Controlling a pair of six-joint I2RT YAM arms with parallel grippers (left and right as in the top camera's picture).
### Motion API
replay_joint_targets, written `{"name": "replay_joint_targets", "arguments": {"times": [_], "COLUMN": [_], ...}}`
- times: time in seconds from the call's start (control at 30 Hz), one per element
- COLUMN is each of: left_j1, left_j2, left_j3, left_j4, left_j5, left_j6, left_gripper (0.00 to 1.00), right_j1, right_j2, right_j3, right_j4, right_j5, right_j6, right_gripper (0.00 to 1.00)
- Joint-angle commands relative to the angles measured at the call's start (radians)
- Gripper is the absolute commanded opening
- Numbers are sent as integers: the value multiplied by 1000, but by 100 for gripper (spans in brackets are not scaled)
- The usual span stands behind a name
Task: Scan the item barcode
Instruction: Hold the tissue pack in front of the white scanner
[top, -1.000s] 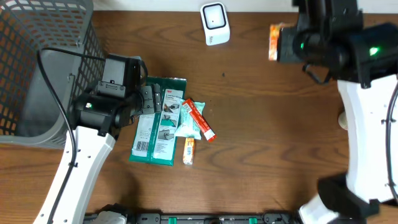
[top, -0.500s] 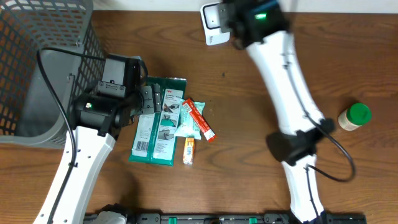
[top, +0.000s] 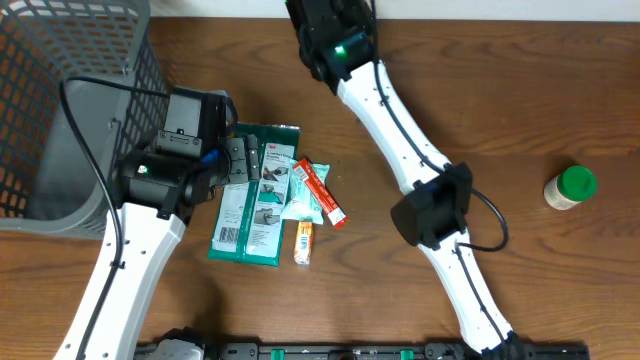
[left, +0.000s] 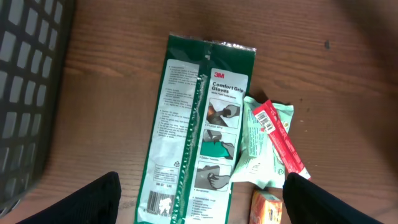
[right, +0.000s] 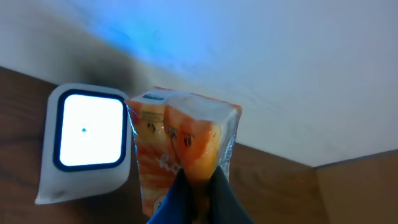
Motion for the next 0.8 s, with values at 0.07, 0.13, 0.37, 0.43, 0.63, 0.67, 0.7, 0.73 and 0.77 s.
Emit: {"name": "replay_joint_targets", "arguments": {"times": [0.07, 0.13, 0.37, 0.43, 0.63, 0.67, 0.7, 0.73, 0.77], "left_j1": [5, 5, 5, 5, 5, 5, 5, 5, 5], "left_j2": [4, 4, 4, 4, 4, 4, 4, 4, 4], "left_j3": [13, 13, 13, 13, 13, 13, 13, 13, 13], "left_j4": [-1, -1, -1, -1, -1, -1, -1, -1, -1], "left_j5": [-13, -12, -12, -12, -12, -13, -13, -12, -12], "left_j6": [14, 14, 14, 14, 14, 14, 14, 14, 14], "left_gripper": [84, 84, 84, 84, 84, 84, 84, 84, 84], "right_j1": [-3, -7, -16, -21, -32, -33, -34, -34, -35], "right_j2": [80, 100, 189, 204, 204, 204, 204, 204, 204], "right_j3": [13, 13, 13, 13, 1, 1, 0, 0, 0], "right_j4": [82, 110, 205, 214, 222, 221, 220, 220, 219], "right_j5": [55, 54, 48, 48, 48, 47, 43, 40, 34], "right_j6": [-90, -111, -215, -240, -242, -242, -242, -243, -242], "right_gripper": [1, 1, 1, 1, 1, 1, 1, 1, 1]}}
